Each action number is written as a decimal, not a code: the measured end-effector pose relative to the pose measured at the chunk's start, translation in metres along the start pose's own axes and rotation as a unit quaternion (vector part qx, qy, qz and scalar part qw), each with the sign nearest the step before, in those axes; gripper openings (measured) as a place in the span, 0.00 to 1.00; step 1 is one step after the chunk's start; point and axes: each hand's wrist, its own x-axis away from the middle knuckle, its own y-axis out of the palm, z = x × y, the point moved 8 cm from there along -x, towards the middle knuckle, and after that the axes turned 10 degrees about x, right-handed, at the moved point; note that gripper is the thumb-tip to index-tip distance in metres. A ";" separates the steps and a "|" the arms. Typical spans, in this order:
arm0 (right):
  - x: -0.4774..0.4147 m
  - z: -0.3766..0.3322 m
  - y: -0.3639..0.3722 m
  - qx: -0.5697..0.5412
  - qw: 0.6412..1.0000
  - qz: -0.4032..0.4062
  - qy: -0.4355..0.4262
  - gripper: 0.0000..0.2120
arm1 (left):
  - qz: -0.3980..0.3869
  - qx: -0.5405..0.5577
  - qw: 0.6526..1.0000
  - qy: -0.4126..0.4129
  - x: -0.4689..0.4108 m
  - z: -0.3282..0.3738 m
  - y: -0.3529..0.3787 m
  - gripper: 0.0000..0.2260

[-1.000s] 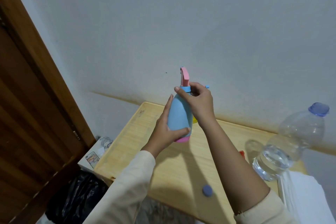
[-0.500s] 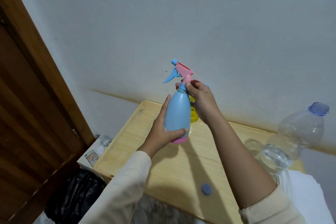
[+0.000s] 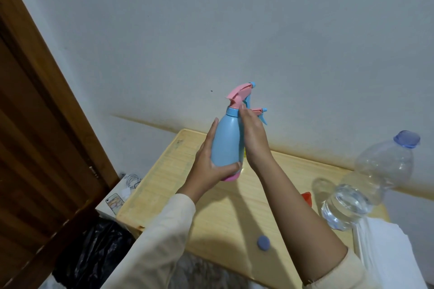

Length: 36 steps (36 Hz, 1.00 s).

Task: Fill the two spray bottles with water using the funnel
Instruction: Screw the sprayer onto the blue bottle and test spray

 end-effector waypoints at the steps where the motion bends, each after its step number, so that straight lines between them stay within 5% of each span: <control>1: 0.001 0.001 0.000 -0.022 1.000 -0.007 0.003 0.12 | 0.003 0.001 1.000 0.002 0.000 0.000 -0.001 0.48; 10: 0.006 -0.002 0.003 -0.126 0.992 -0.004 -0.002 0.15 | 0.021 -0.001 1.000 0.015 0.003 0.005 -0.006 0.47; 18: 0.009 -0.006 0.005 -0.162 0.986 -0.036 -0.032 0.03 | 0.029 -0.002 0.999 0.022 0.005 0.008 -0.011 0.47; 22: 0.011 -0.008 0.006 -0.205 0.977 -0.031 -0.045 0.13 | 0.038 0.016 0.999 0.028 0.007 0.010 -0.013 0.47; 24: 0.011 -0.010 0.010 -0.249 0.965 -0.070 -0.041 0.07 | 0.040 0.019 0.998 0.032 0.007 0.011 -0.014 0.47; 28: 0.011 -0.014 0.011 -0.217 0.969 -0.107 -0.050 0.10 | 0.033 0.024 0.998 0.038 0.008 0.016 -0.012 0.47; 33: 0.008 -0.013 0.002 -0.190 0.978 -0.061 -0.052 0.15 | 0.024 0.026 0.999 0.034 0.009 0.018 -0.009 0.47; 36: 0.011 -0.014 0.007 -0.196 0.971 -0.124 -0.051 0.06 | 0.016 0.019 0.999 0.038 0.009 0.020 -0.009 0.46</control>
